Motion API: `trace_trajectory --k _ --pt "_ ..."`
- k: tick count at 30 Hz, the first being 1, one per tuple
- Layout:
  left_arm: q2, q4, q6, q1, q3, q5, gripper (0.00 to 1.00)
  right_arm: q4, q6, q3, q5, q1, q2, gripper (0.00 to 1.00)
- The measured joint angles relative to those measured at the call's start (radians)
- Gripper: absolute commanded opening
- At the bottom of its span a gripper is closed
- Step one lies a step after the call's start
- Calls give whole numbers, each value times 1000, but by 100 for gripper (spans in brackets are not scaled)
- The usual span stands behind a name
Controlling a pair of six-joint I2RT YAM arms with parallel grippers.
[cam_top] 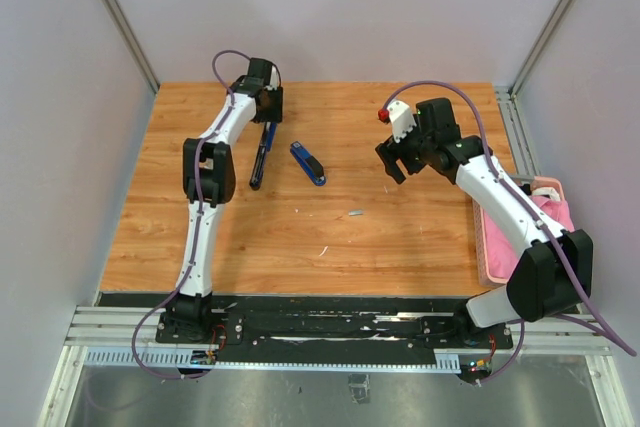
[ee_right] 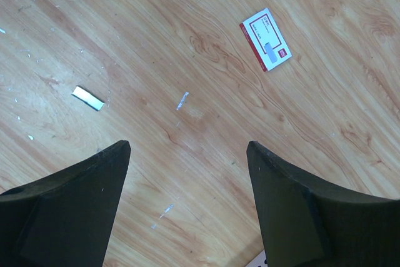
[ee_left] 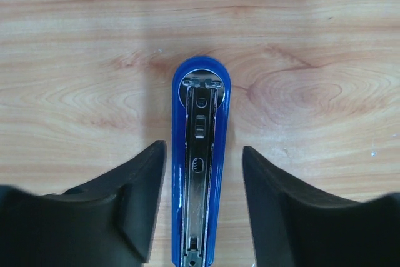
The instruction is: Unload the staples from the stapler
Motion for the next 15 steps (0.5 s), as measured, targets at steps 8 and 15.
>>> trace_trajectory --k 8,15 --pt "-214 32 -15 0 -244 33 68 2 0 -8 -8 0 0 77" --pt "-503 96 -14 0 -596 31 67 2 1 -10 -30 0 -6 77"
